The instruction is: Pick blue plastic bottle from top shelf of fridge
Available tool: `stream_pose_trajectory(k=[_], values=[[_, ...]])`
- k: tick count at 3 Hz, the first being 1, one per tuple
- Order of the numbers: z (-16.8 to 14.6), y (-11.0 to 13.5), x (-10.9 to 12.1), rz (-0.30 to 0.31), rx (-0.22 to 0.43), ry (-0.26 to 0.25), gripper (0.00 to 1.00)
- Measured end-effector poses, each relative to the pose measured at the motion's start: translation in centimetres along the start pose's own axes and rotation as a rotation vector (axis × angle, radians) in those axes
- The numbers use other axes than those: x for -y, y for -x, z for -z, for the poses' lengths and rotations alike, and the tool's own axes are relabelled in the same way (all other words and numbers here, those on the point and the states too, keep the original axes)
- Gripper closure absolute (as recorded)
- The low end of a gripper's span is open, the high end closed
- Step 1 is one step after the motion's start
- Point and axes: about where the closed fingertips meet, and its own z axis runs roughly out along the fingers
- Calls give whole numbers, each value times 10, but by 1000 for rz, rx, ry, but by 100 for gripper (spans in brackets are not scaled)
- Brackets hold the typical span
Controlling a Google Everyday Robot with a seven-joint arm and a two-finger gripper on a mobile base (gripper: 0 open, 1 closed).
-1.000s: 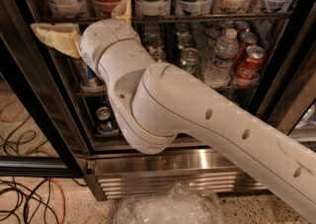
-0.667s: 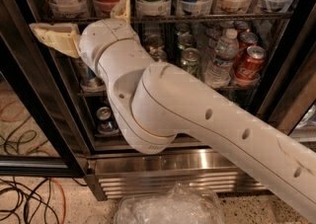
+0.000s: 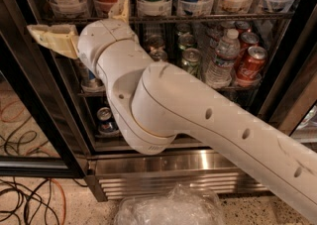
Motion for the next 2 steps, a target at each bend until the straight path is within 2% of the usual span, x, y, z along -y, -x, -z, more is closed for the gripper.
stream_pose_trajectory(k=[1,2], values=[[-7,4,-27,6,41,-62,0],[-7,4,-27,6,41,-62,0]])
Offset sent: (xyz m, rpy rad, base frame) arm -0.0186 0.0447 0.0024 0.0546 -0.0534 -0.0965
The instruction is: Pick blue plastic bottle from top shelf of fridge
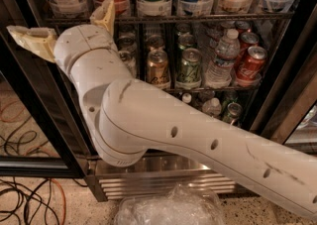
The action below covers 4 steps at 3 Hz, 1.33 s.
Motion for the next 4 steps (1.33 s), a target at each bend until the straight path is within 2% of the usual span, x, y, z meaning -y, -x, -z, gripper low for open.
stream_pose_trajectory(k=[1,2,4], values=[[0,0,0,0,0,0,19],[0,0,0,0,0,0,42],[0,0,0,0,0,0,31]])
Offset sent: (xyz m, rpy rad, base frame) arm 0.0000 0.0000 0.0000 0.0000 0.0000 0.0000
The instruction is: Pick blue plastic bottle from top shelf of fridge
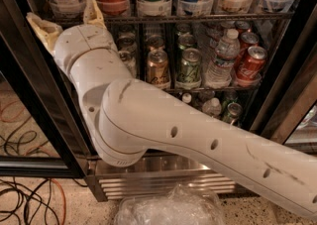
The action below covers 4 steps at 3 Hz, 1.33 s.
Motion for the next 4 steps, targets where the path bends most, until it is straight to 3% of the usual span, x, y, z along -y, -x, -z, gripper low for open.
stream_pose_trajectory(k=[4], values=[[-41,-3,15,-7,5,26,31]])
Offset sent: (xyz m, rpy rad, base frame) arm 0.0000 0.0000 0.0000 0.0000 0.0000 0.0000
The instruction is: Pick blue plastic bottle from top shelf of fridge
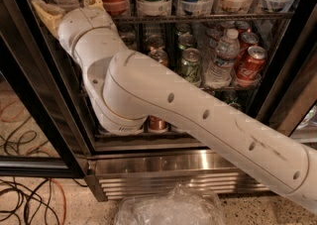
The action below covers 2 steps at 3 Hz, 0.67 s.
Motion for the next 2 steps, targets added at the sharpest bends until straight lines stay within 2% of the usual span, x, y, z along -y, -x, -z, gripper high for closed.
stream_pose_trajectory(k=[2], values=[[-25,2,20,-8,16,-2,31]])
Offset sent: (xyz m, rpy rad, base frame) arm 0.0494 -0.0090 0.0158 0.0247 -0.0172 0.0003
